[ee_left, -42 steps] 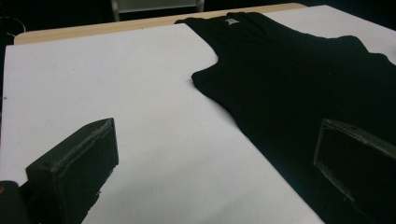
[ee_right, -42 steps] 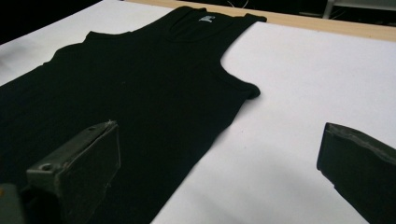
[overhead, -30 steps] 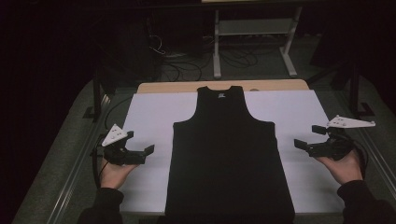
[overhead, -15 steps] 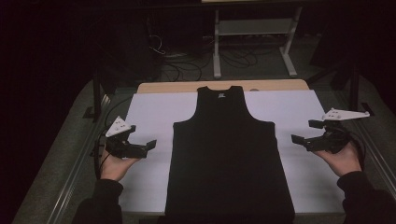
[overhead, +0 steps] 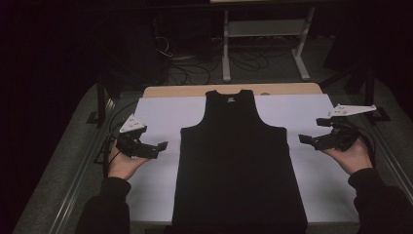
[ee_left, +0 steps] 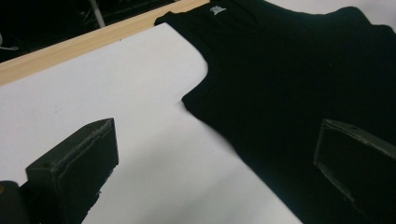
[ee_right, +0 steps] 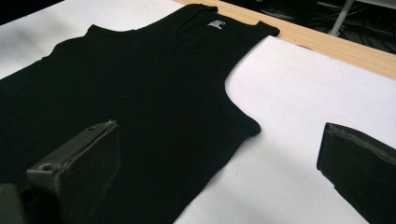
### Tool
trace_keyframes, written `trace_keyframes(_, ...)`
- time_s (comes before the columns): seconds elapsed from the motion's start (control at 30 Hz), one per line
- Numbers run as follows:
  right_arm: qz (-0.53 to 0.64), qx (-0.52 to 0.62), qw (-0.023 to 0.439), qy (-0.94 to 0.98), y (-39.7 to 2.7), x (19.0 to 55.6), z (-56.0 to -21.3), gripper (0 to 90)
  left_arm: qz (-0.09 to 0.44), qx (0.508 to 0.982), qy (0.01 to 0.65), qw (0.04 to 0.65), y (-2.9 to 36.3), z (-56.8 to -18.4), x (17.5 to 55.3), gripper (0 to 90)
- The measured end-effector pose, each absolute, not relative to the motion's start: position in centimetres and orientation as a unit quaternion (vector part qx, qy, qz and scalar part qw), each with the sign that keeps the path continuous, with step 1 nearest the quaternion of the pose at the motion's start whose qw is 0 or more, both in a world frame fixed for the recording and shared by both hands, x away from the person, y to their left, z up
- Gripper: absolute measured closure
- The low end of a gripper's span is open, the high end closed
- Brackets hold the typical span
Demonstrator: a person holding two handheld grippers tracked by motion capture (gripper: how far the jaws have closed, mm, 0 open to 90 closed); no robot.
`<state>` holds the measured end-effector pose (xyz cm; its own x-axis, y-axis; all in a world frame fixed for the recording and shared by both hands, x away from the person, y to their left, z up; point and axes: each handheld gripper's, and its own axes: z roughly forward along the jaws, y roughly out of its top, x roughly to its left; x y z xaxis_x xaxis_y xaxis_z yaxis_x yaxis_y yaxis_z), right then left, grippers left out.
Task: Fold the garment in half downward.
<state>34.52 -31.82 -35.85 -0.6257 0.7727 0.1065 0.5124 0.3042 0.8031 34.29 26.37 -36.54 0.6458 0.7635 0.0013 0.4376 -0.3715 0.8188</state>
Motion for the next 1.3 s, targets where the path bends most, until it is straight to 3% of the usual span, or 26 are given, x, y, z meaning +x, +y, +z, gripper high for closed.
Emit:
trace_keyframes(0.4,0.421,0.402,0.141,0.801,-31.1,36.2,-35.7,0.0,0.193,0.82,0.358,0.403,25.0,-35.4,36.1,0.0)
trace_keyframes(0.67,0.428,0.401,0.141,0.798,-31.1,37.5,-35.3,0.0,0.172,0.816,0.369,0.41,24.1,-36.7,38.0,0.0)
trace_keyframes(1.3,0.422,0.415,0.118,0.797,-31.2,40.9,-36.6,0.0,0.151,0.796,0.409,0.42,25.7,-38.0,41.1,0.0)
